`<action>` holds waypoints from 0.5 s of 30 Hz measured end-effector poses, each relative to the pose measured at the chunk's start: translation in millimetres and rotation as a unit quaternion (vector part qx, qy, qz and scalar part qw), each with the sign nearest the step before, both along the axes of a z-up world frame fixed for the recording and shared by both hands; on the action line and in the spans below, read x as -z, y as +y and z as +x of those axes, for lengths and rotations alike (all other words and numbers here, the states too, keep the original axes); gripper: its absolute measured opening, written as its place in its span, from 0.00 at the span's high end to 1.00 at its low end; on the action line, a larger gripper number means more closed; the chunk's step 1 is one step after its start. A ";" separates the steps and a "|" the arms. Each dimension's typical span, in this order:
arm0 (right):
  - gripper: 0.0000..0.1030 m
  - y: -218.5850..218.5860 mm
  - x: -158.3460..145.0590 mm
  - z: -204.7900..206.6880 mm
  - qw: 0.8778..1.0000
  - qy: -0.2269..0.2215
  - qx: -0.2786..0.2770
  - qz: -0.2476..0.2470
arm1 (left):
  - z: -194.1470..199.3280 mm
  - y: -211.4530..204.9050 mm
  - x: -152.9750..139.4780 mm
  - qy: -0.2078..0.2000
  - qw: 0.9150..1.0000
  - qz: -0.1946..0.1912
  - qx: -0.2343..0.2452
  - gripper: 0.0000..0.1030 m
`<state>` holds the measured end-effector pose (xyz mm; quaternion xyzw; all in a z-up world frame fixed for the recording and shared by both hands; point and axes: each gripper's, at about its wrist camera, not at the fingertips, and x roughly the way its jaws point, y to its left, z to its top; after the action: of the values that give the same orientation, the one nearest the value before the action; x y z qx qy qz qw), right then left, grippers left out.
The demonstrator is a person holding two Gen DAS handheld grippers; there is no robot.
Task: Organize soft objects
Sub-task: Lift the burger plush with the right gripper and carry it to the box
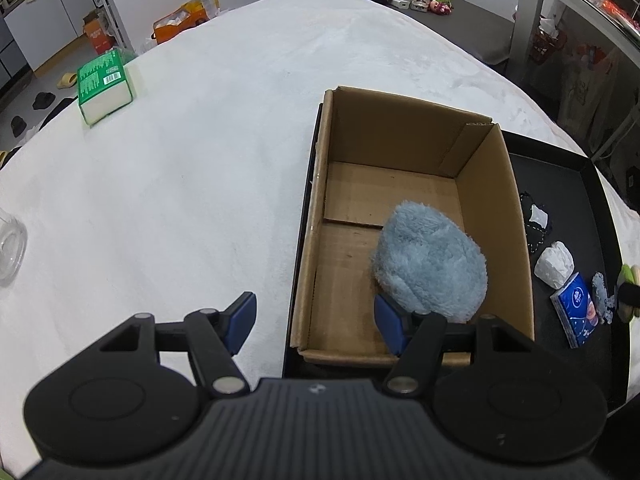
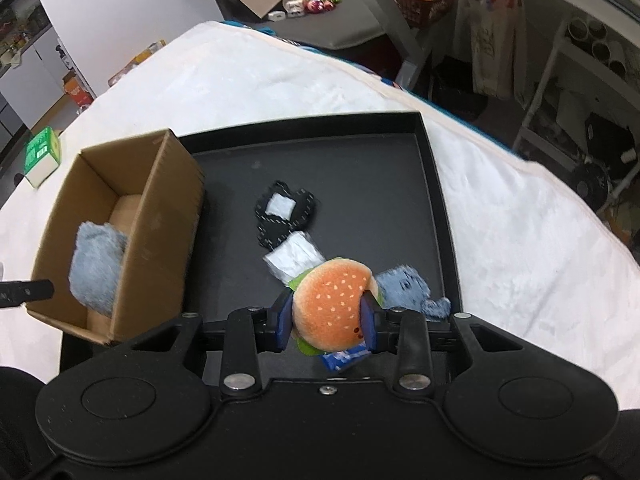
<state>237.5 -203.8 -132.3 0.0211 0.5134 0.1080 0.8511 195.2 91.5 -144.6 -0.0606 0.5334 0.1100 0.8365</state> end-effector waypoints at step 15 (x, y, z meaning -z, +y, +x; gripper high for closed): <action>0.68 58.7 -38.1 11.2 0.998 -0.046 -0.046 0.009 | -1.9 14.0 8.3 0.009 1.000 -0.026 -0.011 0.78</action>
<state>248.7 -145.1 -94.2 -0.0001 0.4730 0.1523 0.8678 193.2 105.5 -152.9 -0.0873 0.5431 0.1063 0.8284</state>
